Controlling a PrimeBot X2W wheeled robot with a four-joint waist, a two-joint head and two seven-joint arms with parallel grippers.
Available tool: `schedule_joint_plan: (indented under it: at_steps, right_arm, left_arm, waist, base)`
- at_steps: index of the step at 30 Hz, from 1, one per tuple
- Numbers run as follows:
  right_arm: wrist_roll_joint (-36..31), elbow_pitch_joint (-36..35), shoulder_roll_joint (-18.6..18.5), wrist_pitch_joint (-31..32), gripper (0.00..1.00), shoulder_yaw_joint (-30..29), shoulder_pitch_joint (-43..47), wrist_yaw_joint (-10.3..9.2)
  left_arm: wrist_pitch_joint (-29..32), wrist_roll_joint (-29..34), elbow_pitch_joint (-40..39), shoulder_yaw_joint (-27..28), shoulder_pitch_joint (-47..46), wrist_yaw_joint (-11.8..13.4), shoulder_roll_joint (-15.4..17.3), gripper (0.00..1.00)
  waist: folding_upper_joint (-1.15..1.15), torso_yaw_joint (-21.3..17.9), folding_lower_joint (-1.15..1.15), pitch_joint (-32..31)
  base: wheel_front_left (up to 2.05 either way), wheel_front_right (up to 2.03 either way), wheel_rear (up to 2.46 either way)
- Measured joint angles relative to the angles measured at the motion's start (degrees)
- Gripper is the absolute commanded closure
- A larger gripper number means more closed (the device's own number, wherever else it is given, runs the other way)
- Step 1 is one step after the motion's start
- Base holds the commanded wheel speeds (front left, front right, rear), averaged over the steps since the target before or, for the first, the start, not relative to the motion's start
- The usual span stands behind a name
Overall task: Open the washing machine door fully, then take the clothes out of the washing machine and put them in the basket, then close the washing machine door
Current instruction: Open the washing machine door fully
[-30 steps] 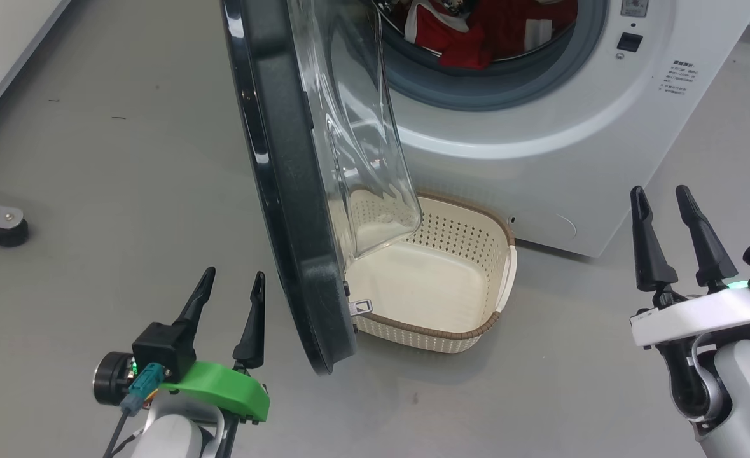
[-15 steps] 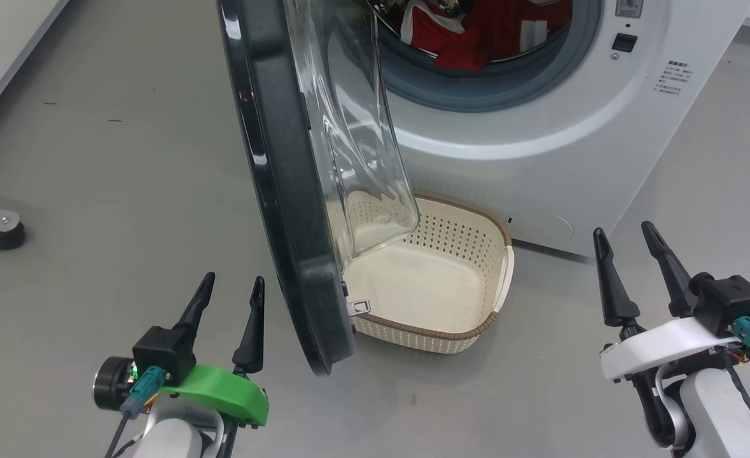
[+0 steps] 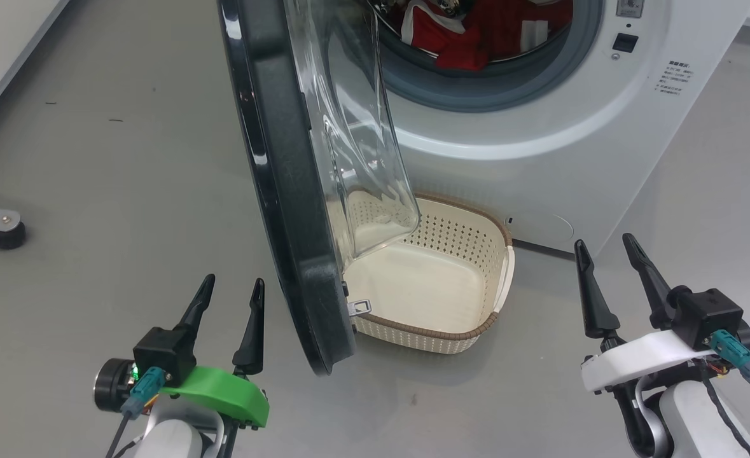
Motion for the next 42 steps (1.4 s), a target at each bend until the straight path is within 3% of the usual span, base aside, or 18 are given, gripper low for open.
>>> schedule_joint_plan:
  at_steps: [10,11,12,15,29,42]
  right_arm:
    - [-2.12,0.46,1.00,0.00,0.00,-1.30,0.99,0.64]
    - [-2.31,0.48,1.21,0.00,0.00,-1.41,0.99,0.89]
    - [-2.50,0.55,1.34,0.00,0.00,-1.48,0.99,1.08]
    - [-2.98,0.77,1.65,0.00,0.00,-1.80,1.00,1.22]
    - [-5.01,1.71,3.09,0.00,0.00,-3.88,1.04,2.63]
    - [-6.31,1.96,3.90,0.00,0.00,-5.64,1.24,3.66]
  left_arm:
    - [0.00,-0.07,0.81,-0.19,0.10,-0.01,0.00,0.00]
    - [0.00,-0.07,0.91,-0.19,0.10,-0.01,0.00,0.05]
    - [0.00,-0.07,1.01,-0.19,0.10,-0.01,0.00,0.38]
    - [0.00,-0.07,1.30,-0.21,0.10,-0.01,0.00,1.00]
    - [0.00,-0.07,-0.76,0.30,0.08,-0.05,-0.01,1.00]
    - [-0.01,2.48,-17.16,3.88,-3.19,0.82,-0.01,1.00]
  waist:
    - [0.00,0.02,0.00,0.02]
    - [0.00,0.00,0.00,0.01]
    - [0.00,-0.01,0.00,-0.01]
    - [0.00,-0.06,0.00,-0.04]
    - [0.00,0.25,0.00,-0.34]
    - [0.00,1.22,0.00,-0.94]
  base:
    - [0.00,0.00,0.00]
    - [0.00,0.00,0.00]
    - [0.00,0.00,0.00]
    - [0.00,0.00,0.00]
    - [0.00,0.00,0.00]
    - [0.00,0.00,0.00]
